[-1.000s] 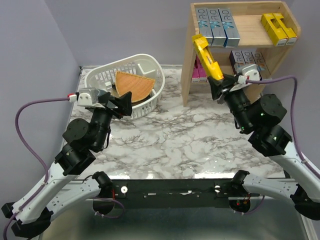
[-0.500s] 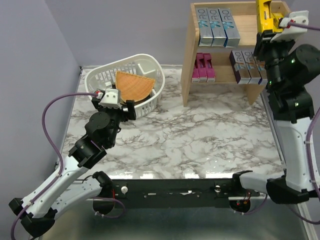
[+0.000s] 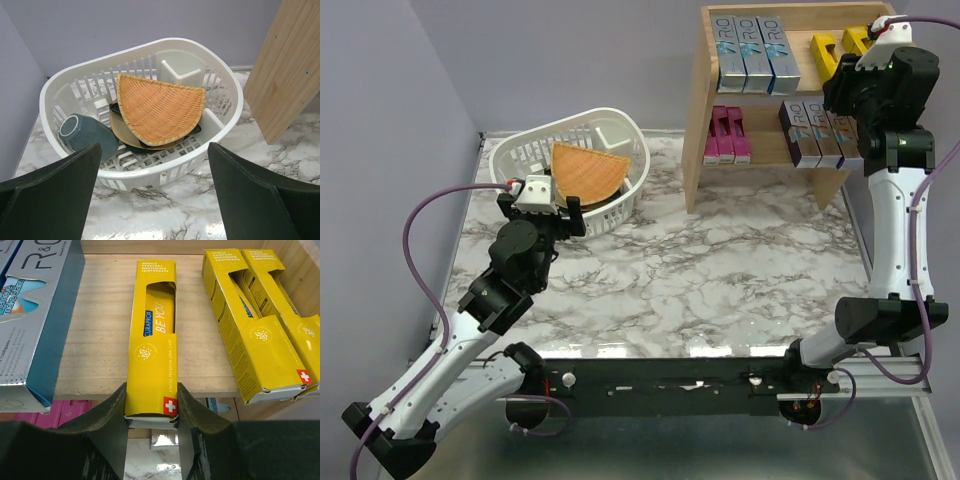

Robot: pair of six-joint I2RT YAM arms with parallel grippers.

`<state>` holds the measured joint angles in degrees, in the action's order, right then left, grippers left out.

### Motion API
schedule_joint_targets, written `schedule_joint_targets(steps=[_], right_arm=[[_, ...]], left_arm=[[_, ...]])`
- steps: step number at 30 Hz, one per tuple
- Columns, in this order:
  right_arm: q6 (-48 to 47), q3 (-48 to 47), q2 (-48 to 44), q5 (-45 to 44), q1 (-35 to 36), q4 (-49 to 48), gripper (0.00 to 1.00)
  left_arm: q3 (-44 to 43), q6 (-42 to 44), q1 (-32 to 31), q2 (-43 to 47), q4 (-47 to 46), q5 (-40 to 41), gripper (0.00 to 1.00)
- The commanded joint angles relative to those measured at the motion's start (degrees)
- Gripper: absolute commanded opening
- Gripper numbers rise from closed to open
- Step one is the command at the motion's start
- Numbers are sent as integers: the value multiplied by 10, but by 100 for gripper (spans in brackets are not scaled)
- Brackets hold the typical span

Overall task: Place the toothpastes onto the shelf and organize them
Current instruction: Place the toothpaste on the shelf.

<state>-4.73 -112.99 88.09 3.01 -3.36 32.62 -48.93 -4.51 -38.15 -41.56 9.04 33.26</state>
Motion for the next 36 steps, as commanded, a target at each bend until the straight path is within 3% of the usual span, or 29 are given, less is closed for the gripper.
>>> schedule_joint_targets(steps=[1,8,20,22,26,29,36], right_arm=[[35,-13,4,37,-17,1,33],[39,-11,12,16,-24,-5,41],[10,-4,6,-53,-31,-15,42],[10,-3,9,-54,-32,-17,43],[3,-5,8,-57,-33,-19,56],[-1,15,-13,-52,-33,-37,60],[-13,32,-56,-5,-33,-54,61]], left_arm=[[8,-6,11,4,-15,-20,99],[9,-8,16,3,-15,-26,99],[11,-11,20,1,-17,-32,99],[11,-11,21,1,-18,-32,99],[12,-11,23,1,-19,-32,99],[12,-12,26,0,-20,-36,99],[11,-16,31,-2,-19,-45,99]])
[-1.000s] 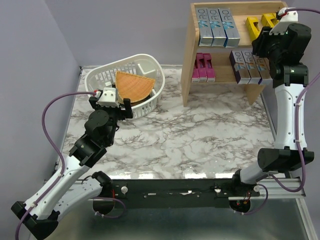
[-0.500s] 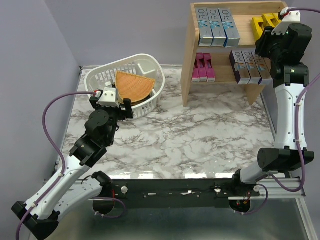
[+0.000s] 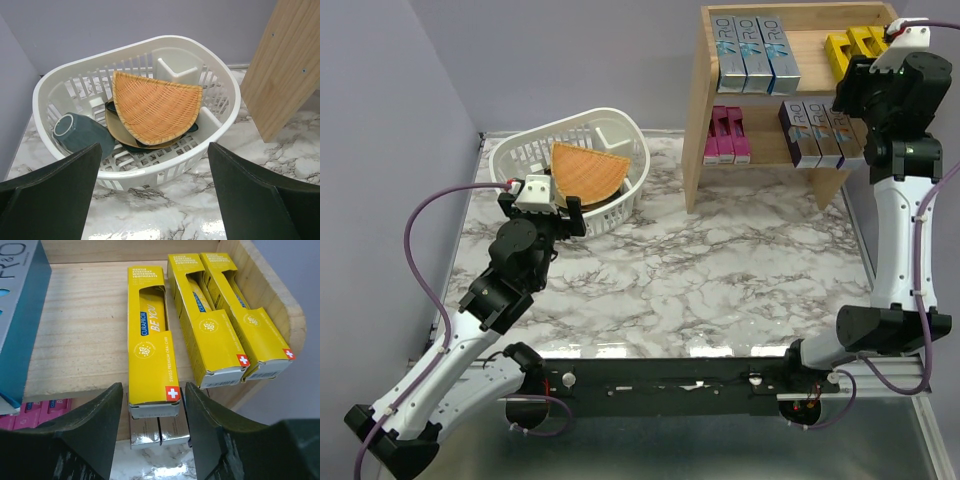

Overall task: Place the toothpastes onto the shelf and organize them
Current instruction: Place the toothpaste on the shelf.

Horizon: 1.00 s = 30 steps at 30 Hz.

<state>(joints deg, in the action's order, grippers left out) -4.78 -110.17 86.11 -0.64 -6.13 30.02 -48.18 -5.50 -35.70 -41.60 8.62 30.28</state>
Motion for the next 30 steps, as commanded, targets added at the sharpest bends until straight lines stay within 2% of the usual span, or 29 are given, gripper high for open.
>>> schedule_joint_targets(steps=[1,8,13,17,22,30], right_arm=[[-14,5,-41,40,-5,-30,61],[0,12,-81,99,-4,-69,67],[-17,-3,-50,122,-4,-79,67],[-65,-27,-12,135,3,-87,63],[-124,-96,41,86,19,-55,63],[-182,-67,67,35,28,-74,63]], left_arm=[[4,-5,7,-2,-14,-15,99],[4,-7,11,-1,-13,-17,99],[5,-7,13,-1,-13,-19,99],[5,-7,13,-1,-14,-18,99],[5,-5,16,-3,-15,-19,99],[7,-6,20,-8,-17,-28,99]])
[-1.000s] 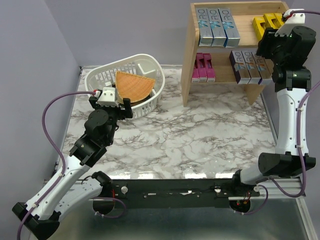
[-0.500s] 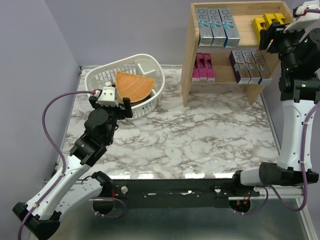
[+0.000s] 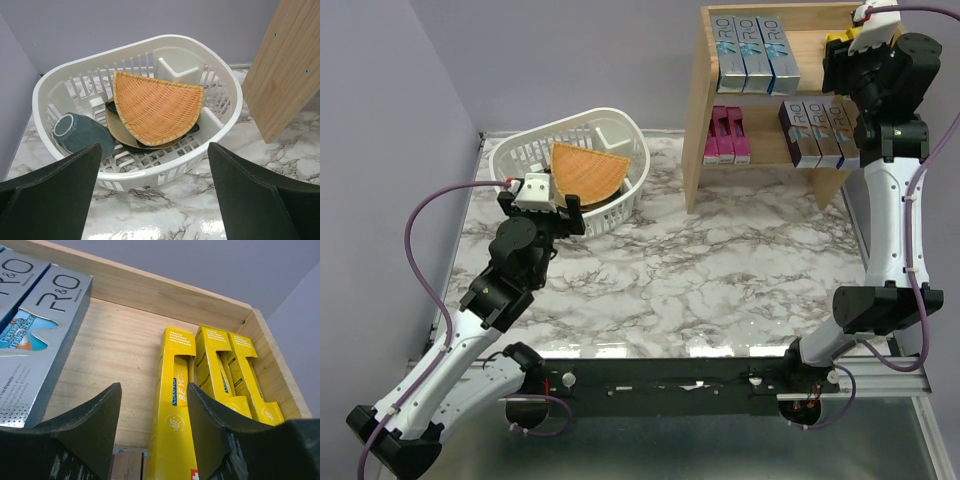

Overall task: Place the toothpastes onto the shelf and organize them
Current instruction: Place the toothpaste on the shelf.

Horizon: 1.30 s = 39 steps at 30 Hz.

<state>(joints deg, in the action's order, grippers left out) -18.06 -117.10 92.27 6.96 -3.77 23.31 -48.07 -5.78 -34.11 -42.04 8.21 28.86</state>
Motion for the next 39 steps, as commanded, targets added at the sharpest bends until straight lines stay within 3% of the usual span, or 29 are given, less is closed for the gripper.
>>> schedule_joint_targets(steps=[1,28,39], right_arm=[[-53,4,7,-48,4,-9,63],[-146,32,53,-139,3,-72,52],[-120,40,29,-102,-12,-78,64]], left_arm=[[5,-2,5,-3,-12,-14,99],[8,-1,9,-17,-15,-29,99],[9,2,10,-11,-17,-34,99]])
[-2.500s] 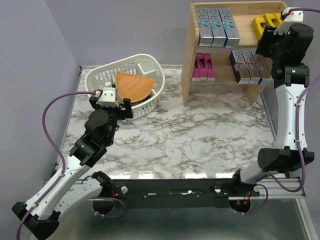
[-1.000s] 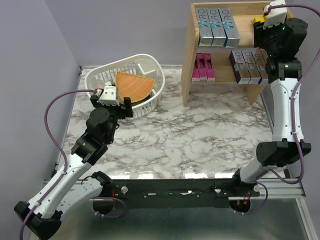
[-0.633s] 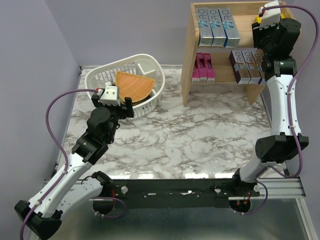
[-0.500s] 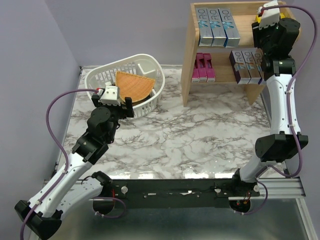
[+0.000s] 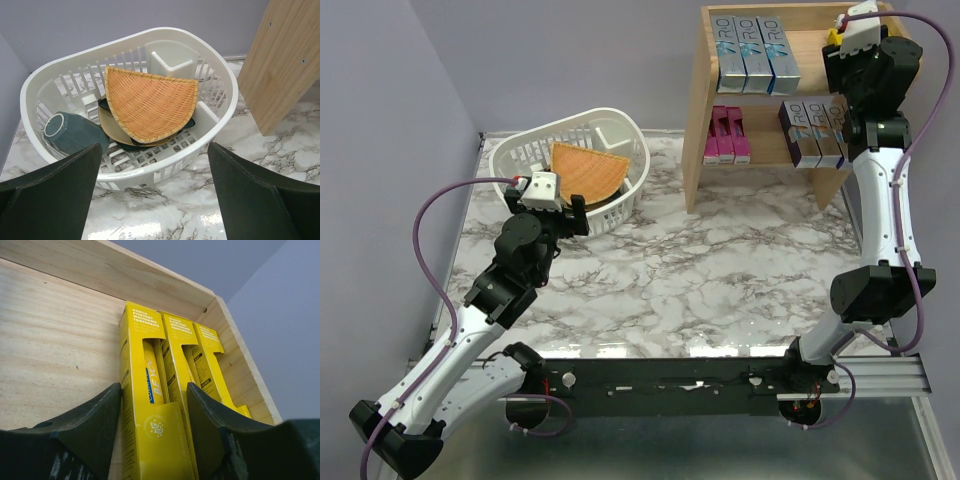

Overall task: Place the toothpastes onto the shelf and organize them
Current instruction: Place the toothpaste on the shelf.

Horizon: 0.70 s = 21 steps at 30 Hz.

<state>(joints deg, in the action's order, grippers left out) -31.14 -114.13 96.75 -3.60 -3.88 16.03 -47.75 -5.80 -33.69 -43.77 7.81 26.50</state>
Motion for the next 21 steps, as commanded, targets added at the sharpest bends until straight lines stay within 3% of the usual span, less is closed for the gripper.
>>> schedule_joint_targets(steps=[1,5,18,21], right_arm=[[13,13,-19,14,-12,-7,65],[23,14,-28,32,-13,-3,68],[95,17,-88,134,-14,8,100],[130,33,-133,141,-13,-1,100]], left_arm=[[5,2,6,7,-13,-10,99],[5,2,6,10,-12,-13,99],[4,3,8,20,-10,-13,99],[1,-1,10,29,-7,-8,99]])
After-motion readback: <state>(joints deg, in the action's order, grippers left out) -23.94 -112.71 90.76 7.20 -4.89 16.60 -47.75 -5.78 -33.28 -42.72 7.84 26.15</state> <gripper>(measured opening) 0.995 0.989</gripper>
